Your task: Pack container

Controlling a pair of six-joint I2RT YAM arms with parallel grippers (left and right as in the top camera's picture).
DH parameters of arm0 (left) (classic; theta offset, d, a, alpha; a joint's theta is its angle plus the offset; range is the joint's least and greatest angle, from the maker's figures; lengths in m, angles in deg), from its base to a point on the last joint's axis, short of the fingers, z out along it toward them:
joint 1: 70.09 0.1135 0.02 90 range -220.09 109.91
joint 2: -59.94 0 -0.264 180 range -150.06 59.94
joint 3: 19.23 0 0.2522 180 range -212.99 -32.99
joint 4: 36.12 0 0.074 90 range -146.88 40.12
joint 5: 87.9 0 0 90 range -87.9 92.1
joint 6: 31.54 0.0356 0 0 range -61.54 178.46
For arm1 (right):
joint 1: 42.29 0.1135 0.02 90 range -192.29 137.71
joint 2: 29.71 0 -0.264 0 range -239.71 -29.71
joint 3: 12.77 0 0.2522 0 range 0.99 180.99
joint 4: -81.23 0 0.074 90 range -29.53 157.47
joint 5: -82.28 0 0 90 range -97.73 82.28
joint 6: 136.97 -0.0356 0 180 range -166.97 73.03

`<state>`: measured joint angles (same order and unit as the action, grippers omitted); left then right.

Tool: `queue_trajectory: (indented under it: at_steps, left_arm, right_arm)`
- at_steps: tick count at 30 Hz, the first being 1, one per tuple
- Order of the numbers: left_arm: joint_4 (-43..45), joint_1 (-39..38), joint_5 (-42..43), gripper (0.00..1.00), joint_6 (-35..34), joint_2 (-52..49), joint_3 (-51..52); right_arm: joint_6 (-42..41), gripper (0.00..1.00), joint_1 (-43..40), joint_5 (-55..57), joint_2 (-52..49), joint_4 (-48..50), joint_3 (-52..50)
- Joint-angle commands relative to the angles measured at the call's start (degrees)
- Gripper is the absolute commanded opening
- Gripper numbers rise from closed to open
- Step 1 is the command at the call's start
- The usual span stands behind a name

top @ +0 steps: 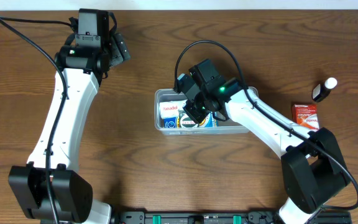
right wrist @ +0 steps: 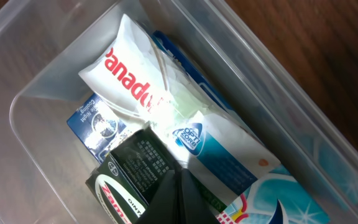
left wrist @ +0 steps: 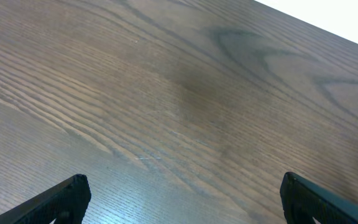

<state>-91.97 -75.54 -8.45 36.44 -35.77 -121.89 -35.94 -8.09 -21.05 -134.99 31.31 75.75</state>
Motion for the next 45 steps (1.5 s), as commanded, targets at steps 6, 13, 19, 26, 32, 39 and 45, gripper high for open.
queue_trajectory:
  at_steps: [6, 13, 19, 26, 32, 39, 45]
  left_arm:
    - [-0.1, 0.0, -0.7, 0.98, 1.0, 0.2, -0.6]
    - [-0.1, 0.0, -0.7, 0.98, 1.0, 0.2, -0.6]
    - [-0.1, 0.0, -0.7, 0.98, 1.0, 0.2, -0.6]
    - [-0.1, 0.0, -0.7, 0.98, 1.0, 0.2, -0.6]
    - [-0.1, 0.0, -0.7, 0.98, 1.0, 0.2, -0.6]
    - [-0.1, 0.0, -0.7, 0.98, 1.0, 0.2, -0.6]
    - [-0.1, 0.0, -0.7, 0.98, 1.0, 0.2, -0.6]
  right_arm:
    - [-2.2, 0.01, -2.1, -0.2, 0.1, -1.0, -0.7]
    - [-2.5, 0.01, -2.2, -0.2, 0.1, 1.4, -0.6]
    - [-9.8, 0.01, -4.2, 2.3, 0.2, 0.5, -0.2]
    - [-14.7, 0.16, -6.4, 2.5, 0.2, -1.8, 0.5]
    - [-20.2, 0.29, -6.8, 0.0, 0.2, -4.8, 1.7]
    - [-24.8, 0.24, -6.8, -1.8, 0.2, -10.3, 1.7]
    - [-24.7, 0.24, -6.8, -4.6, 0.2, -11.0, 1.7]
